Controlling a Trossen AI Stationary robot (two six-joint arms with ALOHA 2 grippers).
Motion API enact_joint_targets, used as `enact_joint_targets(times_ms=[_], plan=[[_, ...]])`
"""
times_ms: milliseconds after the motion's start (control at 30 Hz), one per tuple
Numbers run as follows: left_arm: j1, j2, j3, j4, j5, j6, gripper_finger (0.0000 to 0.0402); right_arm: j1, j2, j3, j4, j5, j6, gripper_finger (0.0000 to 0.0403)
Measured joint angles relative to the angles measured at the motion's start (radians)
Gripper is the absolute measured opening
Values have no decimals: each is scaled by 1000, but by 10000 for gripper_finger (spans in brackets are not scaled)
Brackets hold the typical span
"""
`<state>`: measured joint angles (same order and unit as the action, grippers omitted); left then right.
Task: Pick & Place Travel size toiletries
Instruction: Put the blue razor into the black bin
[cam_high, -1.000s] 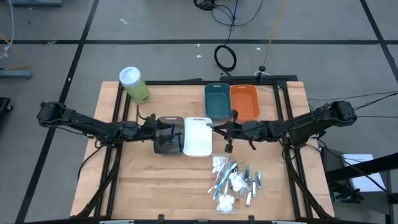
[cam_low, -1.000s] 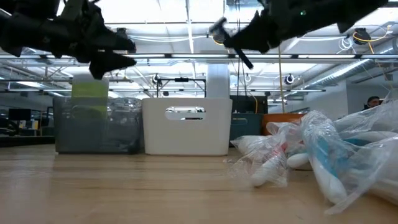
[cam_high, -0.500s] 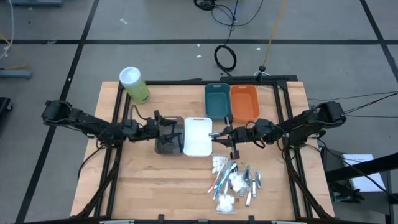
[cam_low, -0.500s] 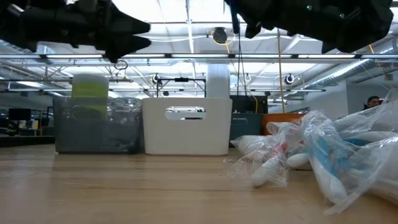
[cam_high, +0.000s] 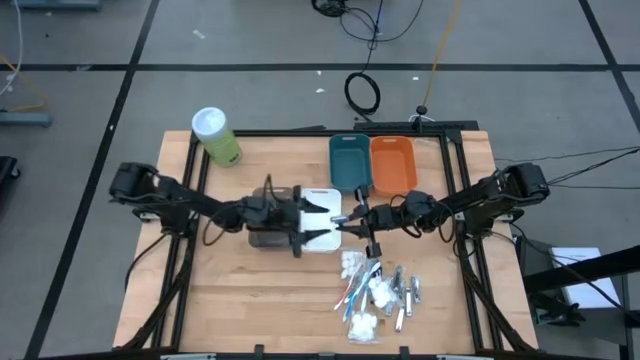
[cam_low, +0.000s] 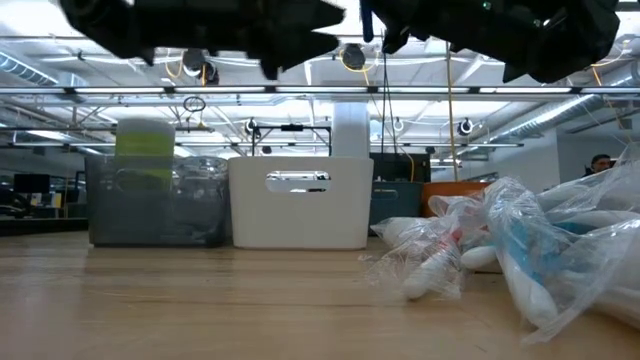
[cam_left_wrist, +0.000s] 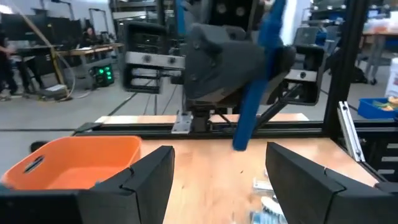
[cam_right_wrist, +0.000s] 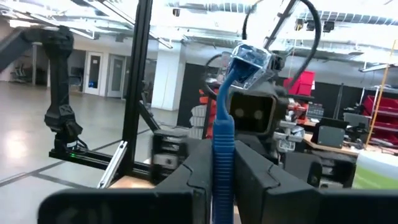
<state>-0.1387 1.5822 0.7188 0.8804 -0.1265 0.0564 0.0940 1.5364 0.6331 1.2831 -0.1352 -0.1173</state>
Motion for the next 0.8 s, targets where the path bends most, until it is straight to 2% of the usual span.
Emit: enact_joint_targets(times_ms=[267, 800], plan=[[0, 113, 136, -4, 58, 24, 251, 0, 0, 0, -10, 0, 3, 28], [10, 117, 149, -27, 69, 23, 250, -1, 0, 0, -23, 0, 0, 31]])
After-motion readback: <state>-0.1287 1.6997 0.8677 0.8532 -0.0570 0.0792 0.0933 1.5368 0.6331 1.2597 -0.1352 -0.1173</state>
